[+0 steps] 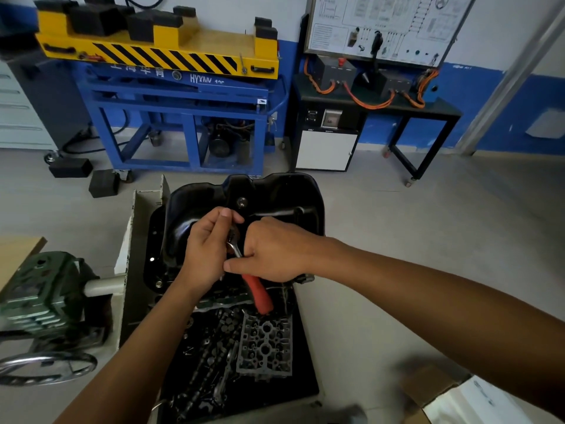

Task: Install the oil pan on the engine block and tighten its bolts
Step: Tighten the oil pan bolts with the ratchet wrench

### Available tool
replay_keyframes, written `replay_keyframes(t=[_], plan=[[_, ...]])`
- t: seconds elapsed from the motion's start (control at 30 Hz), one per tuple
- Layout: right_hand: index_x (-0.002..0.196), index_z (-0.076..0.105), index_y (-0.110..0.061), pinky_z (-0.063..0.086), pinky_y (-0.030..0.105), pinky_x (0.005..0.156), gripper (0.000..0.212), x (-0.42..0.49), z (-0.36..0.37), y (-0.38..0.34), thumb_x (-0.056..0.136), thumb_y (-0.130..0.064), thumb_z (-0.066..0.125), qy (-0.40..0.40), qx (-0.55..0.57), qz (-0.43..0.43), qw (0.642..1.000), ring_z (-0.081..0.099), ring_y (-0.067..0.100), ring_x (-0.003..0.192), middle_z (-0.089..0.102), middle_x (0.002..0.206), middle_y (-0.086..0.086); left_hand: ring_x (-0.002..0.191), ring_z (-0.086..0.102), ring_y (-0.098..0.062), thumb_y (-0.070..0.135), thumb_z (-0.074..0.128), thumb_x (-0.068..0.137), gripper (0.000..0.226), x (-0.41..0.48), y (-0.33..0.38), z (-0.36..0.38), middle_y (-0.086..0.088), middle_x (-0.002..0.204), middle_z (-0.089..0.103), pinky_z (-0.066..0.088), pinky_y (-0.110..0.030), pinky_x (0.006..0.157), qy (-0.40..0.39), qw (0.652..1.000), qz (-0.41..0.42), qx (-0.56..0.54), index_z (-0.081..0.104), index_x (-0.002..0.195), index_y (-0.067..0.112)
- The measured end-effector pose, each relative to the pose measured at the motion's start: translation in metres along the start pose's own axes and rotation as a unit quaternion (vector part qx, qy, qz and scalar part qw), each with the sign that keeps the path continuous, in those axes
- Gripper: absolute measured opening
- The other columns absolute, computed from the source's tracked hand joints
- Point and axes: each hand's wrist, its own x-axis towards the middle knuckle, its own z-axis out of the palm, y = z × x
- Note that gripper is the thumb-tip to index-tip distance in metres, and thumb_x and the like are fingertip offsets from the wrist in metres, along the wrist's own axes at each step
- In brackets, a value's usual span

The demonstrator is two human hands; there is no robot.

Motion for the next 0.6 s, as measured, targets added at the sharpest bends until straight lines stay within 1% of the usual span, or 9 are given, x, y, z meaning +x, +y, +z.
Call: replay_keyframes(t=[0.07,0.13,0.23,0.3,0.37,0.4,0.47,0.53,0.6], plan=[[0.045,0.044,-0.017,0.032,0.024,0.044,0.06,0.0,-0.001,0.002,0.093,-0.044,0.066,-0.01,0.021,0.008,1.0,0.041,0.01,0.036,0.038,0.039,-0.006,0.063,0.047,-0.013,0.036,0.04,0.102,0.034,0.0,0.001,0.0,0.001,0.066,0.053,0.041,-0.025,0.063,-0.013,1.0,-0.009,-0.004,0.066,0.084,0.025],[0.045,0.045,-0.016,0.032,0.022,0.044,0.06,-0.003,-0.004,0.003,0.09,-0.048,0.068,-0.019,0.006,0.012,1.0,0.041,0.01,0.037,0.039,0.041,-0.006,0.066,0.046,-0.017,0.035,0.039,0.101,0.033,0.001,0.002,0.0,-0.005,0.068,0.052,0.04,-0.03,0.065,-0.024,1.0,-0.015,-0.005,0.065,0.087,0.022],[0.049,0.044,-0.021,0.036,0.029,0.049,0.056,-0.008,-0.01,0.003,0.083,-0.054,0.072,0.016,-0.096,0.024,0.995,0.045,0.009,0.05,0.042,0.049,-0.007,0.074,0.047,-0.028,0.03,0.037,0.104,0.034,0.002,0.004,0.002,-0.024,0.077,0.053,0.039,-0.038,0.069,-0.052,0.998,-0.032,-0.001,0.063,0.093,0.011],[0.056,0.037,-0.025,0.028,0.028,0.049,0.052,-0.01,-0.014,0.003,0.082,-0.051,0.074,0.054,-0.159,0.034,0.985,0.042,0.01,0.053,0.041,0.057,-0.006,0.076,0.048,-0.028,0.022,0.035,0.109,0.034,0.004,0.005,0.004,-0.026,0.083,0.054,0.039,-0.038,0.068,-0.055,0.997,-0.058,0.004,0.064,0.096,0.009],[0.061,0.031,-0.026,0.021,0.028,0.048,0.052,-0.01,-0.016,0.005,0.085,-0.044,0.074,0.08,-0.2,0.042,0.976,0.036,0.009,0.053,0.038,0.063,-0.006,0.071,0.051,-0.023,0.018,0.034,0.109,0.034,0.005,0.005,0.003,-0.023,0.084,0.054,0.042,-0.03,0.059,-0.057,0.995,-0.076,-0.001,0.066,0.098,0.011],[0.063,0.029,-0.026,0.019,0.028,0.048,0.052,-0.01,-0.016,0.006,0.087,-0.041,0.073,0.089,-0.214,0.045,0.972,0.034,0.01,0.053,0.036,0.064,-0.006,0.069,0.054,-0.017,0.018,0.035,0.108,0.034,0.004,0.005,0.003,-0.019,0.085,0.056,0.044,-0.025,0.056,-0.066,0.995,-0.079,-0.007,0.067,0.099,0.012],[0.065,0.03,-0.024,0.019,0.029,0.047,0.049,-0.007,-0.014,0.009,0.091,-0.035,0.07,0.105,-0.237,0.045,0.965,0.033,0.011,0.053,0.034,0.065,-0.005,0.07,0.057,-0.012,0.023,0.037,0.108,0.034,0.002,0.004,0.001,-0.01,0.088,0.062,0.044,-0.02,0.058,-0.089,0.992,-0.087,-0.014,0.07,0.103,0.018],[0.069,0.039,-0.02,0.019,0.029,0.046,0.038,-0.004,-0.01,0.012,0.093,-0.029,0.067,0.121,-0.256,0.041,0.958,0.037,0.014,0.053,0.034,0.064,-0.004,0.062,0.053,-0.007,0.038,0.039,0.106,0.035,0.001,0.002,-0.003,0.003,0.081,0.067,0.041,-0.018,0.056,-0.111,0.989,-0.092,-0.01,0.072,0.111,0.03],[0.077,0.052,-0.017,0.025,0.03,0.047,0.023,-0.001,-0.009,0.014,0.094,-0.026,0.064,0.136,-0.259,0.026,0.956,0.051,0.021,0.061,0.037,0.065,-0.005,0.053,0.046,-0.005,0.054,0.038,0.102,0.04,0.001,0.0,-0.009,0.009,0.069,0.064,0.038,-0.017,0.053,-0.142,0.985,-0.098,-0.02,0.067,0.124,0.039]])
